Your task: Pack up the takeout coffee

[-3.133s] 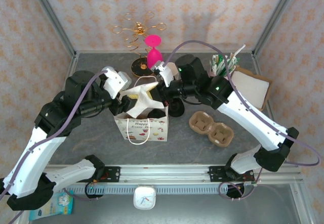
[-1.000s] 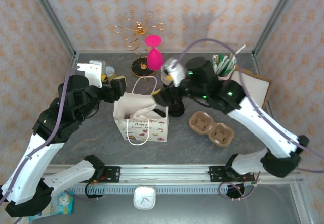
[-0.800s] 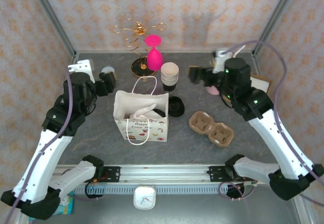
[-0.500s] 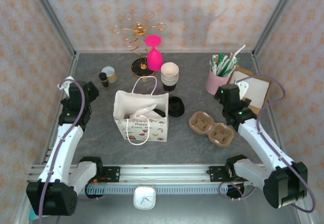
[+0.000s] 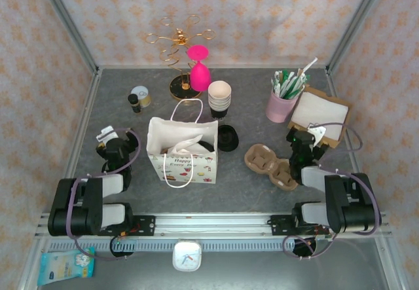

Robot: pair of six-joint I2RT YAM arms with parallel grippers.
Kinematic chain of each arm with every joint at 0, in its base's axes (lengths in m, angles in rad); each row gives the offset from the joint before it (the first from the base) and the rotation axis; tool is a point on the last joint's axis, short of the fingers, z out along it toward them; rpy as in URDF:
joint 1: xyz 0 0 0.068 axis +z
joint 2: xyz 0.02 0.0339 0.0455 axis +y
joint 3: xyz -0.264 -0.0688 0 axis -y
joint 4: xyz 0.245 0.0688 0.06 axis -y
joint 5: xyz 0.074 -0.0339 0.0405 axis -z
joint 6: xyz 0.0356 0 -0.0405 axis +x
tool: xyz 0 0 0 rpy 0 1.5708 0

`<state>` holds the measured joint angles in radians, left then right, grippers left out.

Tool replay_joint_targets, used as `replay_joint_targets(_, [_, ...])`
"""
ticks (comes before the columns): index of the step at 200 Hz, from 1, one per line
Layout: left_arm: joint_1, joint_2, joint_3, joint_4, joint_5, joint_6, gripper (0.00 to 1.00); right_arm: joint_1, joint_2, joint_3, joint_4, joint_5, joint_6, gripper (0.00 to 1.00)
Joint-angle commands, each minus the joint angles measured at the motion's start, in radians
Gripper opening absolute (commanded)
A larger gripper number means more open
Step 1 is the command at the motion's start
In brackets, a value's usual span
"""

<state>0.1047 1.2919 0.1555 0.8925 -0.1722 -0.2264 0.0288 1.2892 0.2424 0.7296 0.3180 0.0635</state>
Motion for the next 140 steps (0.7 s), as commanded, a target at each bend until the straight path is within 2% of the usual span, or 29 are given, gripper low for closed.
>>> replay_joint_targets(1, [-0.008, 0.061, -0.026, 0.409, 0.086, 0.077, 0.99, -0.046, 0.02, -0.039, 0.33, -0.171, -0.096, 1.0])
replay_joint_targets(19, [-0.013, 0.15, -0.039, 0.54, 0.125, 0.098, 0.99, -0.066, 0.053, 0.013, 0.265, -0.216, -0.094, 1.0])
replay_joint_targets(27, [-0.024, 0.16, -0.032, 0.527, 0.161, 0.121, 0.99, -0.066, 0.061, 0.026, 0.244, -0.274, -0.117, 1.0])
replay_joint_targets(35, [-0.041, 0.187, -0.023, 0.522, 0.148, 0.137, 0.99, -0.064, 0.062, 0.028, 0.238, -0.324, -0.142, 1.0])
replay_joint_targets(51, [-0.061, 0.262, -0.026, 0.629, 0.116, 0.155, 0.99, -0.064, 0.061, 0.026, 0.243, -0.386, -0.131, 1.0])
replay_joint_targets(69, [-0.073, 0.223, 0.029, 0.454, 0.062, 0.143, 0.99, -0.055, 0.093, -0.009, 0.397, -0.542, -0.116, 1.0])
replay_joint_targets(79, [-0.089, 0.243, 0.034, 0.477, 0.043, 0.163, 0.99, -0.027, 0.117, 0.009, 0.374, -0.474, -0.13, 1.0])
replay_joint_targets(87, [-0.094, 0.245, 0.03, 0.491, 0.038, 0.166, 0.99, -0.024, 0.153, 0.009, 0.409, -0.472, -0.131, 1.0])
replay_joint_targets(105, [-0.093, 0.243, 0.037, 0.471, 0.037, 0.165, 0.99, -0.023, 0.26, -0.041, 0.615, -0.439, -0.112, 1.0])
replay_joint_targets(117, [-0.093, 0.24, 0.035, 0.47, 0.037, 0.165, 0.99, -0.025, 0.221, 0.004, 0.449, -0.404, -0.103, 1.0])
replay_joint_targets(128, [-0.095, 0.242, 0.036, 0.466, 0.034, 0.167, 0.99, -0.022, 0.243, -0.015, 0.531, -0.398, -0.102, 1.0])
replay_joint_targets(140, [-0.096, 0.242, 0.034, 0.475, 0.033, 0.168, 0.99, -0.016, 0.225, -0.002, 0.475, -0.388, -0.106, 1.0])
